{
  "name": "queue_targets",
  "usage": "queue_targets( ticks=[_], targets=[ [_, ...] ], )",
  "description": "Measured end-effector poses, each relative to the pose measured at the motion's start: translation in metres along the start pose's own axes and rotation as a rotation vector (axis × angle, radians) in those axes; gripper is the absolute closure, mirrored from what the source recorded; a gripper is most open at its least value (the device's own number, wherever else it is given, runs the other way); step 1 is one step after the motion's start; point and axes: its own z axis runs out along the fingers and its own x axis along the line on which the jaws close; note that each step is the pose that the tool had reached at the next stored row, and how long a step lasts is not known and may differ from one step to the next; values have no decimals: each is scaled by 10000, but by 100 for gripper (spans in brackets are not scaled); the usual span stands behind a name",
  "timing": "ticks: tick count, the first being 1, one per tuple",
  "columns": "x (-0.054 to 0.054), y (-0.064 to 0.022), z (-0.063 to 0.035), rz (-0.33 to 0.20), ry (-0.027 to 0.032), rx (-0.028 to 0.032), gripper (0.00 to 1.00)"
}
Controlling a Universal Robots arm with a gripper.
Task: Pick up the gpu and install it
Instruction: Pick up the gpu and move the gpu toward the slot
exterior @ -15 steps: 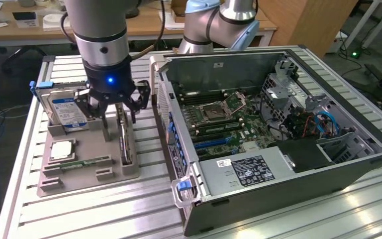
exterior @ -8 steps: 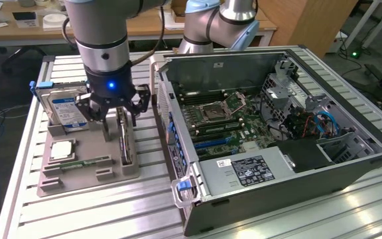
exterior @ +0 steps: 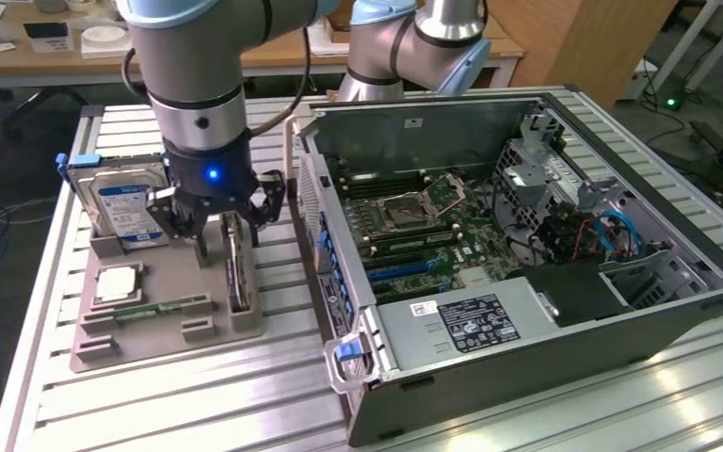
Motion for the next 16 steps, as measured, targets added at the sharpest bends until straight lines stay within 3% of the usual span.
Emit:
queue_targets(
  ticks=[16],
  targets=[
    [3, -13, 271, 49, -2, 1, 35]
  ],
)
